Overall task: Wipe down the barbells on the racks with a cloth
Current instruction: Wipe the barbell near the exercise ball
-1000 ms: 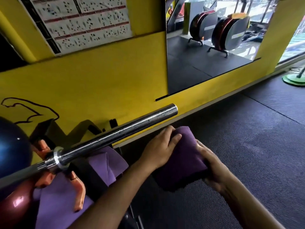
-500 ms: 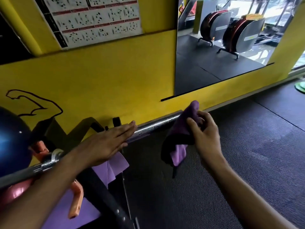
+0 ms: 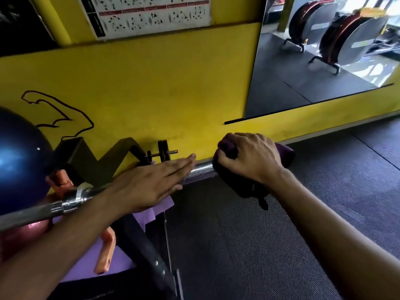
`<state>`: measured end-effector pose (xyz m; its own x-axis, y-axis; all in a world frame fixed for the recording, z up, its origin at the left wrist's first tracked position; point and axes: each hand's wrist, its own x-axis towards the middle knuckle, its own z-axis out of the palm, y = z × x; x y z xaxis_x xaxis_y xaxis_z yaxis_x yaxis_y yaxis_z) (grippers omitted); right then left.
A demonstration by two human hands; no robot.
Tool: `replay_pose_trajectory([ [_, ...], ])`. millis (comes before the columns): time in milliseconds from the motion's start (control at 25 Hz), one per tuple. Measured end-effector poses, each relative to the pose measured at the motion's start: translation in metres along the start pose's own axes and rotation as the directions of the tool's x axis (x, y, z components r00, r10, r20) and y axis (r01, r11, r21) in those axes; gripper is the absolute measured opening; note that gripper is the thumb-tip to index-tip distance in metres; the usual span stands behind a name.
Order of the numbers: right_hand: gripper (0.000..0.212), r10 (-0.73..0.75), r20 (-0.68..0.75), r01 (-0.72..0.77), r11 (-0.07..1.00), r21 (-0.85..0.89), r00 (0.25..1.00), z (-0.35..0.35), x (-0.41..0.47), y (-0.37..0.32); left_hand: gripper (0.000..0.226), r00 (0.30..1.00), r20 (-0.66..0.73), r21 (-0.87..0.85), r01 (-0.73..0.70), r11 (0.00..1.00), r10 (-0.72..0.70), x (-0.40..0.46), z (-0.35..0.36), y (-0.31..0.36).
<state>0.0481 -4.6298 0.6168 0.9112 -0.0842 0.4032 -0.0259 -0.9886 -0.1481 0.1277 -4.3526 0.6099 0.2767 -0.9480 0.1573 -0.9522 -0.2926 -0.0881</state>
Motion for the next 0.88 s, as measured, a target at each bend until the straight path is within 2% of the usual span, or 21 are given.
replay_pose_trajectory([
  [120, 0.055, -0.251, -0.069, 0.256, 0.962, 0.091, 0.966, 0.015, -0.03, 0.003, 0.067, 1.0, -0.008, -0.038, 0.001, 0.999, -0.001, -0.001, -0.002, 0.001],
  [200, 0.061, -0.354, -0.139, 0.366, 0.927, 0.077, 0.925, 0.02, -0.05, 0.031, 0.068, 1.0, -0.025, -0.04, -0.013, 0.999, 0.012, -0.001, -0.001, 0.001],
  [240, 0.059, -0.323, -0.147, 0.34, 0.934, 0.11, 0.935, 0.017, -0.049, 0.042, 0.067, 1.0, -0.023, -0.044, -0.013, 0.999, 0.012, -0.001, -0.001, 0.001],
  [280, 0.054, -0.229, -0.114, 0.247, 0.952, 0.183, 0.967, 0.009, -0.038, 0.047, 0.067, 1.0, -0.02, -0.049, -0.007, 0.999, 0.006, -0.001, 0.0, 0.0],
  [360, 0.044, 0.018, 0.091, -0.043, 0.961, 0.273, 0.996, -0.008, 0.0, 0.042, 0.067, 1.0, 0.01, -0.08, 0.022, 0.997, -0.021, -0.002, -0.001, -0.001],
  [440, 0.048, 0.022, 0.272, -0.062, 0.988, 0.141, 0.962, -0.015, 0.028, 0.026, 0.067, 0.998, 0.041, -0.108, 0.041, 0.993, -0.037, -0.003, -0.002, 0.001],
  [480, 0.048, 0.0, 0.279, -0.029, 0.994, 0.102, 0.96, -0.014, 0.028, 0.018, 0.066, 0.998, 0.047, -0.119, 0.045, 0.992, -0.04, -0.002, -0.003, 0.002],
  [560, 0.043, -0.098, 0.109, 0.085, 0.989, 0.119, 0.989, -0.005, 0.0, 0.007, 0.066, 0.999, 0.03, -0.135, 0.038, 0.99, -0.034, -0.002, -0.002, 0.001],
  [680, 0.059, -0.302, -0.109, 0.313, 0.944, 0.107, 0.947, 0.011, -0.055, 0.03, 0.065, 0.999, 0.036, -0.112, 0.034, 0.993, -0.03, -0.001, 0.0, 0.001],
  [720, 0.058, -0.275, -0.136, 0.295, 0.943, 0.154, 0.952, 0.011, -0.054, 0.043, 0.065, 0.998, 0.052, -0.104, 0.037, 0.994, -0.032, -0.001, 0.0, 0.001],
  [760, 0.054, -0.177, -0.102, 0.197, 0.95, 0.242, 0.979, 0.005, -0.042, 0.049, 0.065, 0.996, 0.078, -0.102, 0.05, 0.994, -0.042, 0.0, 0.001, 0.001],
  [800, 0.049, -0.045, -0.033, 0.054, 0.942, 0.33, 0.998, -0.001, -0.022, 0.05, 0.068, 0.993, 0.099, -0.114, 0.071, 0.991, -0.06, 0.001, -0.001, 0.001],
  [840, 0.045, 0.05, 0.078, -0.074, 0.939, 0.336, 0.996, -0.008, 0.0, 0.046, 0.069, 0.991, 0.113, -0.127, 0.088, 0.988, -0.073, 0.0, -0.003, 0.001],
  [880, 0.047, 0.058, 0.198, -0.111, 0.957, 0.267, 0.979, -0.012, 0.019, 0.04, 0.07, 0.989, 0.125, -0.137, 0.094, 0.986, -0.077, 0.0, -0.005, 0.003],
])
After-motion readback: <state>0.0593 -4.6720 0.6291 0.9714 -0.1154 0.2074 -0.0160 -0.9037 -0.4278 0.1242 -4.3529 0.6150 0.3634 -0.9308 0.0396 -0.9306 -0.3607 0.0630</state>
